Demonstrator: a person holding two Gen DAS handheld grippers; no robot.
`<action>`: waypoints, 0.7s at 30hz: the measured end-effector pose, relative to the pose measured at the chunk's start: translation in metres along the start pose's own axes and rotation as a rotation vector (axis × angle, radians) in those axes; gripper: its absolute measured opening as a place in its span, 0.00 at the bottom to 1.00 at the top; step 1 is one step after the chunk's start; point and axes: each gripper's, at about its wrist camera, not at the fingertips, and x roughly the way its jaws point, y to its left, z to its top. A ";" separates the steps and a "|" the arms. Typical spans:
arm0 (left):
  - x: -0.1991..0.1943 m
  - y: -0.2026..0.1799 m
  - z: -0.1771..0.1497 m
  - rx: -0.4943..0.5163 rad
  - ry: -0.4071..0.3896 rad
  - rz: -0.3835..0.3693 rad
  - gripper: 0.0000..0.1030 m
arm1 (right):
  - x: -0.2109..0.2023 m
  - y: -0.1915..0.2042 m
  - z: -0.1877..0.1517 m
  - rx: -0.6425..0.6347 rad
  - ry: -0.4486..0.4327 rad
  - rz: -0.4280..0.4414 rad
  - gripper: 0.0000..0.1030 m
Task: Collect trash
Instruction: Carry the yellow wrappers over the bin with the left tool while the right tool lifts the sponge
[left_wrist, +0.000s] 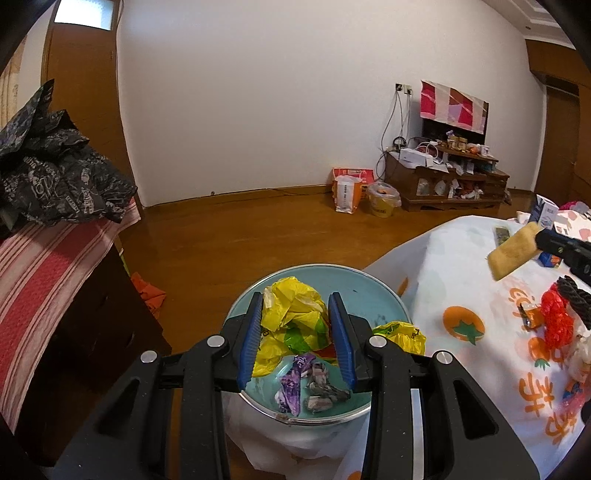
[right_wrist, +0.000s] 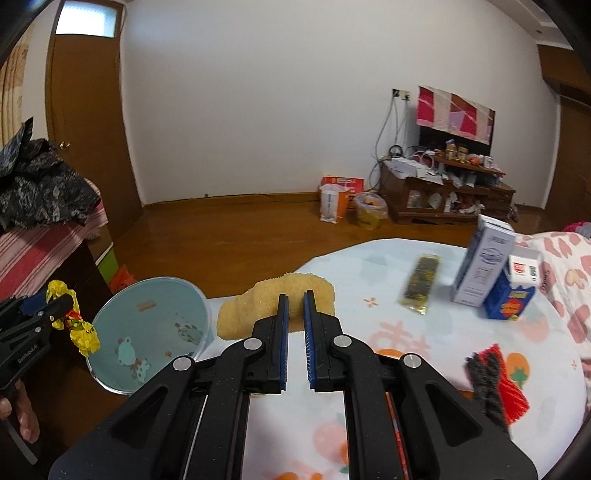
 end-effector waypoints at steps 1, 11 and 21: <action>-0.001 0.002 0.000 -0.004 -0.002 0.004 0.35 | 0.003 0.004 0.000 -0.006 0.001 0.006 0.08; -0.001 0.012 -0.002 -0.022 -0.003 0.041 0.35 | 0.028 0.035 0.001 -0.041 0.013 0.070 0.09; 0.006 0.022 -0.003 -0.028 0.004 0.091 0.35 | 0.042 0.062 -0.001 -0.080 0.023 0.110 0.09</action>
